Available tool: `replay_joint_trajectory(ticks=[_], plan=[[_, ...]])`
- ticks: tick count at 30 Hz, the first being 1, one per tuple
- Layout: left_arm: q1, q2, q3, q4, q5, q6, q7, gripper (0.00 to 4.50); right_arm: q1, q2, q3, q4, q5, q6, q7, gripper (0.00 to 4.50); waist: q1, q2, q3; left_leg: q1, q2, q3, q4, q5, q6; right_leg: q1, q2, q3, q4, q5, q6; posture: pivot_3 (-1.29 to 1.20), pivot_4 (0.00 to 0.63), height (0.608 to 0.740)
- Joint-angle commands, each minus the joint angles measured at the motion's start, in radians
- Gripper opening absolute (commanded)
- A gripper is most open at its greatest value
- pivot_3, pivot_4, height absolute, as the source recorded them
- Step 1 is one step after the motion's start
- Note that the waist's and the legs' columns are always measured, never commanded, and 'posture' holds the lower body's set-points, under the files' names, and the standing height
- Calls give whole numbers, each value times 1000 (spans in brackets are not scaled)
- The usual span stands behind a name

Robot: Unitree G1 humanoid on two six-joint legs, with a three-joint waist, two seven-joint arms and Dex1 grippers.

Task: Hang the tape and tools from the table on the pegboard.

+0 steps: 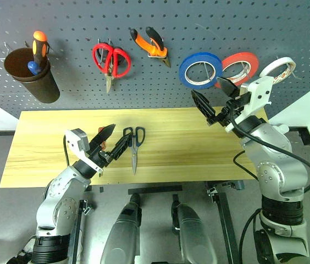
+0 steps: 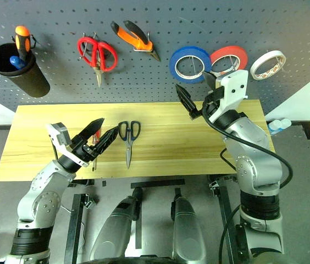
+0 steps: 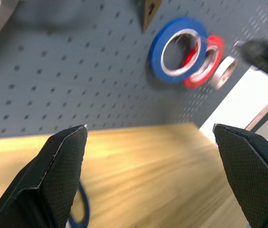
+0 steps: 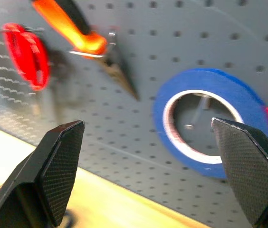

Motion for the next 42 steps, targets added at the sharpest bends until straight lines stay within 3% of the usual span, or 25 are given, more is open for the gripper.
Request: replay_joint_trajectory(ticks=[1,7,18,30,42], plan=[[26,13,-14,-25,26,63,52,4419,-16,-44,-30,-68,85,46,44,4490,0,0,-6,1,0,0,0,-1,1,1,0,0,0,0,0,-17,271,738],[11,9,-40,-9,70,150,130,4419,-32,-85,-40,-80,163,90,73,4490,2,0,-8,11,0,0,0,-2,4,11,0,0,0,0,0,-15,266,738],[-95,-28,-109,106,206,273,282,4419,-89,-130,-66,-98,277,140,66,4490,2,0,-18,12,0,0,0,-2,5,12,0,1,0,0,0,-32,262,738],[-210,-198,-179,260,439,323,572,4419,-99,-139,-50,-100,263,129,38,4490,0,0,-28,12,0,2,9,-3,8,14,0,1,1,2,1,-57,259,738],[-284,-306,-167,416,545,343,695,4419,-119,-146,-65,-98,247,123,-5,4490,-1,-1,-30,11,0,3,13,-4,9,15,0,1,2,3,3,-96,266,738]])
